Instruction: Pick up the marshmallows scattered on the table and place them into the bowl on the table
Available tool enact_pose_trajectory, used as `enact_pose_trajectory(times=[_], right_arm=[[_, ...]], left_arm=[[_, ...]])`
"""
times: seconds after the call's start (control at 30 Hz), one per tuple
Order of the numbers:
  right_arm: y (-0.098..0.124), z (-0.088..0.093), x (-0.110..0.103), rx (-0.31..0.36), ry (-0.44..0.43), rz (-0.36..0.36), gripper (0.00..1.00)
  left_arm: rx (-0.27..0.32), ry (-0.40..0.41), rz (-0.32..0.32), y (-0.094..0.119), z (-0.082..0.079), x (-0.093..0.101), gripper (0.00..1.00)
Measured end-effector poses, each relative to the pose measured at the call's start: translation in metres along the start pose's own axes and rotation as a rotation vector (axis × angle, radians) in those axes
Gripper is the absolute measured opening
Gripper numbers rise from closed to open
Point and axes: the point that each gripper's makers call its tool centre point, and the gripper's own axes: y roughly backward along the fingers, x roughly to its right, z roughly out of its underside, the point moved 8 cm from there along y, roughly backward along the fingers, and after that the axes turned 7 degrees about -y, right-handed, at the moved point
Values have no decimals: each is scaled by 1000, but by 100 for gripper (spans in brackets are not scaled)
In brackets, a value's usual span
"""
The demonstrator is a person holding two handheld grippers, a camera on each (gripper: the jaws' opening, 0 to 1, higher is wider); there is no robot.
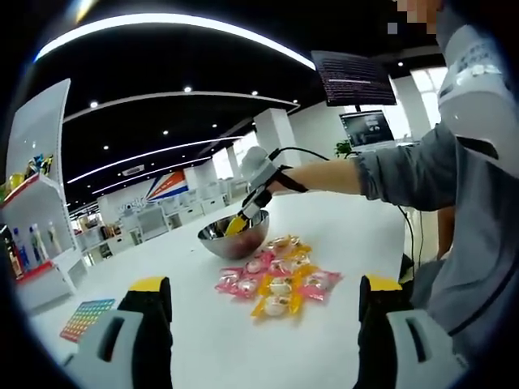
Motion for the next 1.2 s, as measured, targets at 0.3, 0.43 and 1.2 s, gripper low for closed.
enact_pose_trajectory(times=[0.3,0.43,1.2], right_arm=[[31,-9,2,88,31,27,97],[55,-13,1,140,30,22,97],[226,8,-64,425,65,-73,92]], left_arm=[[12,5,-1,0,-3,0,95],[5,0,5,-1,-3,1,95],[24,-10,52,-19,-10,6,95]])
